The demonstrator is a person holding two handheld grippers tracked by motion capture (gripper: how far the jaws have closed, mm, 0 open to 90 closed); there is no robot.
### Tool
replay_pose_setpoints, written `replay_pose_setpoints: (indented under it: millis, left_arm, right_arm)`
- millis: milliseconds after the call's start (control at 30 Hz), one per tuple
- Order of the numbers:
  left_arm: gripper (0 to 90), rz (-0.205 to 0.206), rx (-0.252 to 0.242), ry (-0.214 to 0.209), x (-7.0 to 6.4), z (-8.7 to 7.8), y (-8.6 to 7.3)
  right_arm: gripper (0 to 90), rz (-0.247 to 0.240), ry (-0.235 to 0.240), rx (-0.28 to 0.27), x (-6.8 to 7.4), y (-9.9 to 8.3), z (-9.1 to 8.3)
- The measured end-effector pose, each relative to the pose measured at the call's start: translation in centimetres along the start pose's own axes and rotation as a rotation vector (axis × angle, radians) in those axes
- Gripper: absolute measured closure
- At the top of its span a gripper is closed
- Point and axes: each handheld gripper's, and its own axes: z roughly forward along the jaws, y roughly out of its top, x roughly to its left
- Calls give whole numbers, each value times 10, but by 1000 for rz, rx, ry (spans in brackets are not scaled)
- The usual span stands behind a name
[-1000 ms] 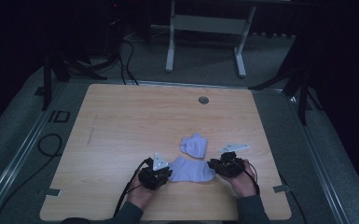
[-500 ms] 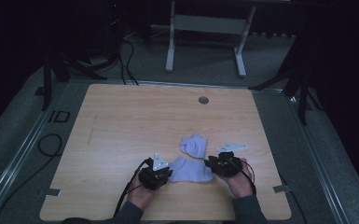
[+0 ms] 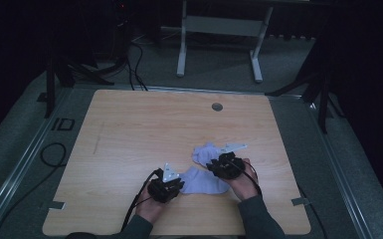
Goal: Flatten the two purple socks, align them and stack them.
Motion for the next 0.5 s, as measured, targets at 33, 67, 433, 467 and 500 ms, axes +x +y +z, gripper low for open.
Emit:
replay_pose_setpoints:
  millis: [33,67,433,467,500]
  left_arm:
    - [780,0,0,-1,0,0,0]
    - [780,0,-1,-1,0,0,0]
    - [774,2,-3,-3,0,0,0]
    - [773,2,-3,-3,0,0,0]
    - [772,1,-4,-3,0,0,0]
  right_arm:
    - [689,-3,-4,8,-1,3,4]
    - [689,-1,-6,13,-2,6,7]
    - [668,-16,-17,44,0,34,35]
    - [668,-16,-17,44,0,34,35]
    - [666,-3,-20,50,-1,38,40]
